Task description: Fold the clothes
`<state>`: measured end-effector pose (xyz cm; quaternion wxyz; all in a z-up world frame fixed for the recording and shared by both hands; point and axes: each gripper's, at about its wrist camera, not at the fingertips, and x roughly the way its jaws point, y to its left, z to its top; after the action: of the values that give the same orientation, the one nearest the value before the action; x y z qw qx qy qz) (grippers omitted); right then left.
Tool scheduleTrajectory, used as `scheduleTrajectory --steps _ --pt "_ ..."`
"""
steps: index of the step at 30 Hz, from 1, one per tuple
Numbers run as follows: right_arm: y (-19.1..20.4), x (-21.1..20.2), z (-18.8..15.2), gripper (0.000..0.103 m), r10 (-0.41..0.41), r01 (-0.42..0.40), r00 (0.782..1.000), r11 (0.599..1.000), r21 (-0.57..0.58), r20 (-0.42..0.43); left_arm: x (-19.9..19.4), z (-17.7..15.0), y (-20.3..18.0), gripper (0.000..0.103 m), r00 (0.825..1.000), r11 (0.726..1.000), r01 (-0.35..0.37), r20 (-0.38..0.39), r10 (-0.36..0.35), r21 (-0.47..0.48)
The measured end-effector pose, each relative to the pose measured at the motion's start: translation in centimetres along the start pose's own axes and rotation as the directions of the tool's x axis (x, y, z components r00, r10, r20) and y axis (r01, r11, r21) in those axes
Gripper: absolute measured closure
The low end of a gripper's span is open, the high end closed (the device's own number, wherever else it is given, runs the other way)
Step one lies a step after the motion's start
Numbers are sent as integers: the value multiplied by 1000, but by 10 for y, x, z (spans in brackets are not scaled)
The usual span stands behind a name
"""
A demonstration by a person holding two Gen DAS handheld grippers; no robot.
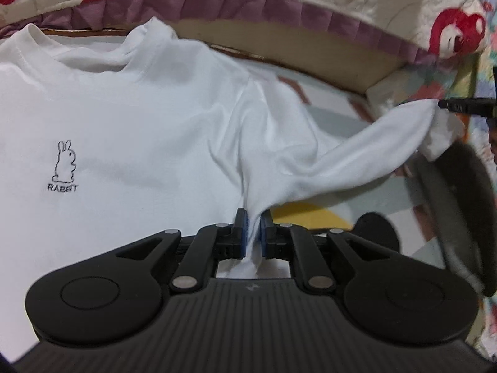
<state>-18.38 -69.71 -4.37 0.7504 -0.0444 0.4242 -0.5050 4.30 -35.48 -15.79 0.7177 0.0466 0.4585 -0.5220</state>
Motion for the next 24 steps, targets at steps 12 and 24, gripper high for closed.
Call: scheduleTrajectory --steps 12,24 --pt "-20 14 -89 58 329 -168 932 763 624 -151 4 1 23 91 999 996 32 4 -32 -84" --pt "15 30 -108 43 219 8 957 634 773 -189 3 4 23 96 999 995 34 -8 -35 -95"
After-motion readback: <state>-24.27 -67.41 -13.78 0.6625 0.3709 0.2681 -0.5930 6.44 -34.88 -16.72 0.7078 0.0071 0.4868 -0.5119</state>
